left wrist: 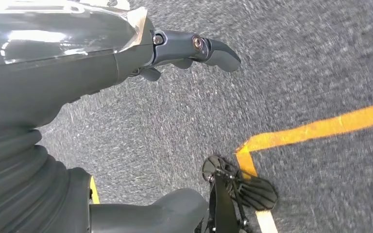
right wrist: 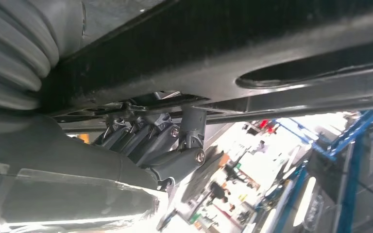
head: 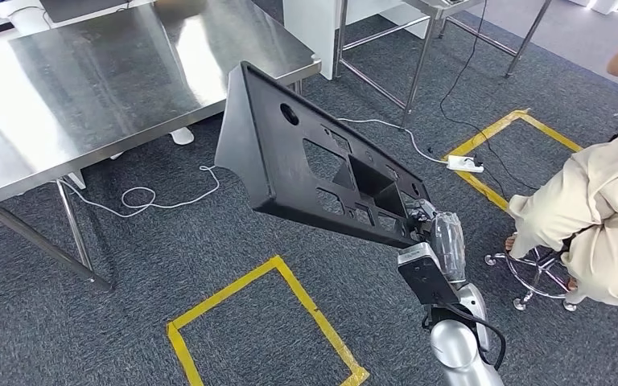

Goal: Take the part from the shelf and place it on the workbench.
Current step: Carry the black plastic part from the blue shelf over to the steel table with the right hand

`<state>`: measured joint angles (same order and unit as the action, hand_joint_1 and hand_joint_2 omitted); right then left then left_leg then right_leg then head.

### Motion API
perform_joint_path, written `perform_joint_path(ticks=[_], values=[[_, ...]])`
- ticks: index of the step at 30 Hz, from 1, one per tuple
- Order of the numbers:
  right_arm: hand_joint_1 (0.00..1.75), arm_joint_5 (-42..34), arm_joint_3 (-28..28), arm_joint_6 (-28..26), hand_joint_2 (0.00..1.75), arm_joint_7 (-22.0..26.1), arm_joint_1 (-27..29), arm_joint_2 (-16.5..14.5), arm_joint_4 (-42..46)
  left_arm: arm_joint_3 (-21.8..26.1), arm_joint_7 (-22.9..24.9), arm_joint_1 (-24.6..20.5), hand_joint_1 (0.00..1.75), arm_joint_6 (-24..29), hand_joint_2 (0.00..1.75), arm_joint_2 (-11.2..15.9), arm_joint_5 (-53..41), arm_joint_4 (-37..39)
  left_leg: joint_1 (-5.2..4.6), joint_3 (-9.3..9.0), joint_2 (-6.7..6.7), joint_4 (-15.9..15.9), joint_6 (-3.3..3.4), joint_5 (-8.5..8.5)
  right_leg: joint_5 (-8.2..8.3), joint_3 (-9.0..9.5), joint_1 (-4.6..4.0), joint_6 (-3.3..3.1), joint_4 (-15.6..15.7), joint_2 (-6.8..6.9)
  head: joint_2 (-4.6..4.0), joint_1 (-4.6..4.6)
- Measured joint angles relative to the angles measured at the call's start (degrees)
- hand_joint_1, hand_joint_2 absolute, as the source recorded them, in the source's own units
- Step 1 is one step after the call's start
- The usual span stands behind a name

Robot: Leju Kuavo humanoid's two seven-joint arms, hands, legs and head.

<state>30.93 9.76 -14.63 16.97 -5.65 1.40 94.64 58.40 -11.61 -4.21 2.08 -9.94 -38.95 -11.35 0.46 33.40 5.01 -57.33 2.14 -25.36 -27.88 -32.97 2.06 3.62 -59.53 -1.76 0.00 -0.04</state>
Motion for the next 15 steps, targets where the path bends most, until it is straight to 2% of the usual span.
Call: perform_joint_path(ticks=[1,3,4,5,6,8,9,10,11,12,13,15], values=[[1.75,-0.1,0.0,0.0,1.75,0.0,-0.1,0.0,-0.1,0.0,0.0,0.0,0.00,0.3,1.75,0.0,-0.2,0.0,-0.05,0.25,0.39,-0.2,-0.40,-0.09,0.42,0.58,0.02,-0.32,1.4,-0.40,0.00,-0.02],[1.75,-0.5,0.0,0.0,1.75,0.0,-0.3,0.1,-0.2,0.0,0.0,0.2,0.00,0.6,1.75,0.0,-0.3,0.0,0.08,0.66,0.99,-0.3,-0.97,-0.03,0.51,0.68,-0.15,-1.31,1.5,0.13,0.00,-0.12],[1.75,-0.7,0.0,0.0,1.75,0.0,-0.3,0.1,-0.2,0.0,0.0,0.3,0.00,0.6,1.75,0.0,-0.3,0.0,0.22,0.79,0.74,-0.5,-1.19,-0.17,0.58,0.73,-0.12,-1.69,1.6,0.45,0.00,-0.15],[1.75,-0.8,0.0,0.0,1.75,0.0,-0.4,0.1,-0.2,0.0,0.0,0.3,0.00,0.5,1.75,0.0,-0.4,0.0,0.29,1.20,-0.19,-1.5,-1.42,-0.81,0.58,0.82,-0.07,-2.13,1.6,0.85,0.00,-0.28],[1.75,-0.9,0.0,0.1,1.75,0.0,-0.5,0.1,-0.2,0.0,-0.1,0.3,0.00,0.5,1.75,0.0,-0.4,0.0,0.32,2.18,-1.50,-3.6,-1.65,-2.12,0.56,0.92,-0.04,-2.56,1.7,1.29,0.00,-0.42],[1.75,-1.1,0.0,0.1,1.75,0.0,-0.5,0.1,-0.2,0.0,-0.1,0.1,0.00,0.5,1.75,0.0,-0.4,0.0,0.31,5.86,-4.11,-11.2,-2.06,-5.92,0.36,1.00,-0.32,-3.16,1.7,2.18,0.00,-0.73],[1.75,-1.1,0.0,0.1,1.75,0.0,-0.5,0.1,-0.2,0.0,-0.2,0.1,0.00,0.4,1.75,0.0,-0.4,0.0,0.35,7.91,-4.60,-15.1,-2.16,-7.44,0.27,1.02,-0.46,-3.28,1.7,2.60,0.00,-0.74],[1.75,-1.2,0.0,0.1,1.75,0.1,-0.5,0.2,-0.3,0.0,-0.2,0.1,0.00,0.4,1.75,0.0,-0.4,0.0,0.36,9.24,-4.78,-17.5,-2.17,-7.94,0.19,1.04,-0.57,-3.37,1.7,2.94,0.00,-0.75],[1.75,-1.4,0.0,0.1,1.75,0.2,-0.5,0.2,-0.3,0.0,-0.2,0.2,0.00,0.4,1.75,0.0,-0.3,0.0,0.35,9.50,-4.83,-17.7,-2.10,-7.33,0.12,1.10,-0.65,-3.43,1.7,3.21,0.00,-0.75],[1.75,-1.5,0.0,0.1,1.75,0.3,-0.5,0.2,-0.3,0.0,-0.2,0.2,0.00,0.3,1.75,0.0,-0.3,0.0,0.34,8.55,-4.85,-15.6,-1.91,-5.69,0.06,1.21,-0.72,-3.49,1.7,3.44,0.00,-0.75],[1.75,-1.7,0.0,0.1,1.75,0.3,-0.5,0.2,-0.3,0.0,-0.3,0.2,0.00,0.2,1.75,0.0,-0.2,0.0,0.27,6.53,-5.01,-11.4,-1.56,-3.43,-0.03,1.35,-0.78,-3.49,1.7,3.61,0.00,-0.77],[1.75,-2.0,0.0,0.2,1.75,0.4,-0.6,0.2,-0.3,0.1,-0.5,0.2,0.00,-0.1,1.75,0.0,0.0,0.0,-0.07,2.65,-5.58,-3.8,-0.89,-0.62,-0.21,1.51,-1.09,-3.33,1.7,3.79,0.00,-0.73]])
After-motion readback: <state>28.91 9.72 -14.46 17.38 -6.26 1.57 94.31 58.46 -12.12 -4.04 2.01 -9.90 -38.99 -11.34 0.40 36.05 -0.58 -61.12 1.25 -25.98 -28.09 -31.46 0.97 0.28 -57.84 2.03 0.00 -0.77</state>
